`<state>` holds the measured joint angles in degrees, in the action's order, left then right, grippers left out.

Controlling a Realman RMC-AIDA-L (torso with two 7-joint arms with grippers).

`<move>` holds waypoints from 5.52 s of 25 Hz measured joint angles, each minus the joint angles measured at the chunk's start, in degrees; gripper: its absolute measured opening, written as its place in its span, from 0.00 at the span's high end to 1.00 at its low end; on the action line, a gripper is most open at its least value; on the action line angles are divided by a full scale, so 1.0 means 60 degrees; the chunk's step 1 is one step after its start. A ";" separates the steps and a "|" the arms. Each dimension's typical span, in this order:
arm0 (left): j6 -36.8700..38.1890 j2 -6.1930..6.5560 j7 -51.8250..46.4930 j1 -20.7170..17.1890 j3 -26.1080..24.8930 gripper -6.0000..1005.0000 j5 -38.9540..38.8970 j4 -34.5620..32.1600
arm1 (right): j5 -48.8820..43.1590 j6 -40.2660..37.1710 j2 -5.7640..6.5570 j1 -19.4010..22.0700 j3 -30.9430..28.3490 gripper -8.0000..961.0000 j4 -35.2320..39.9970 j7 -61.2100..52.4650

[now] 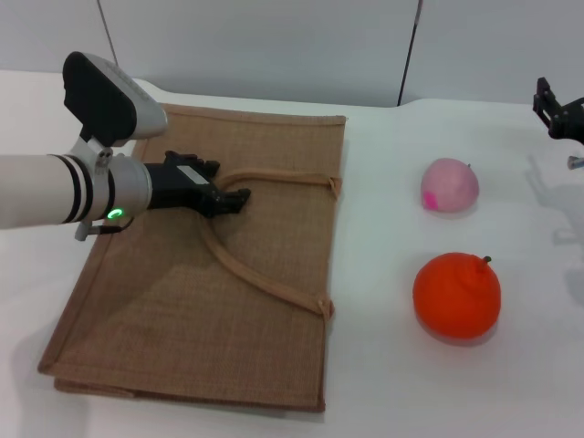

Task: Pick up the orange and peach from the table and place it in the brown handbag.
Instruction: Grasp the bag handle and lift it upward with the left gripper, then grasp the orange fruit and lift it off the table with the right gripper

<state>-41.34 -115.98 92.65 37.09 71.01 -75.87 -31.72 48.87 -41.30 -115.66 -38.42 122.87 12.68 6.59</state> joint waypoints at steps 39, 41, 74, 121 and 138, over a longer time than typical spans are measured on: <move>0.0229 -0.0046 -0.0242 0.0064 0.0043 0.88 0.0029 -0.0163 | -0.0012 0.0264 0.0000 -0.0063 -0.0008 0.26 -0.0004 0.0000; 0.0168 -0.0048 -0.0329 0.0089 0.0050 0.88 0.0029 -0.0339 | -0.0016 0.0264 0.0000 -0.0047 -0.0007 0.26 -0.0004 0.0000; -0.3701 -0.0066 -0.5070 -0.1445 -0.0673 0.88 0.3281 -0.8344 | -0.0157 0.0728 -0.0024 0.0051 0.0139 0.26 0.0491 0.0084; -0.8490 -0.0055 -0.6479 -0.1190 -0.3675 0.88 0.3745 -1.3362 | -0.0236 0.2810 0.0238 0.0735 -0.0001 0.26 0.3341 0.1372; -0.8596 -0.0050 -0.6487 -0.1193 -0.3836 0.88 0.3909 -1.3373 | -0.1157 1.2277 0.0032 0.3589 -0.4836 0.26 1.0929 0.5336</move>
<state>-92.91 -116.28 53.73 29.93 48.00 -52.42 -111.96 41.93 32.36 -115.47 -16.88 93.86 78.25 38.61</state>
